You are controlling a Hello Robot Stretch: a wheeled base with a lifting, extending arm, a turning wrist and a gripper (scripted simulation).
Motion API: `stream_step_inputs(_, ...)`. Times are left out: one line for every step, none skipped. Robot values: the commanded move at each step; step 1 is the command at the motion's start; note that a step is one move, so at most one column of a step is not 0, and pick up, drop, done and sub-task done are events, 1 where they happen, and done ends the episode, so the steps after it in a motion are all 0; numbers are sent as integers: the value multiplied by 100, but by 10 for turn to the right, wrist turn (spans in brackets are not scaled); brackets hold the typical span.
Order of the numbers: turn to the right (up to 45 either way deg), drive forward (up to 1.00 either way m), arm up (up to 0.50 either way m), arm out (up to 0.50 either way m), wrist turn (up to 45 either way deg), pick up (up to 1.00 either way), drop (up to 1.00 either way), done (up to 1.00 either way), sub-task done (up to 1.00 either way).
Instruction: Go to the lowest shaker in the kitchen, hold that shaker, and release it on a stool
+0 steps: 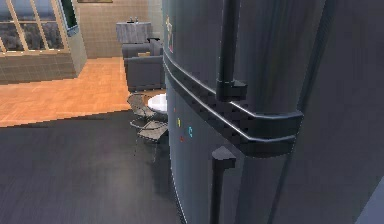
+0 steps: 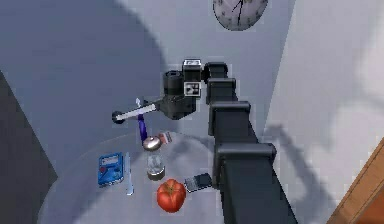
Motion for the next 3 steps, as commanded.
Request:
stream_step_inputs(0,0,-30,0,0,0,0,0,0)
stream_step_inputs(0,0,0,0,0,100,0,0,0)
stream_step_inputs(0,0,10,0,0,0,0,0,0)
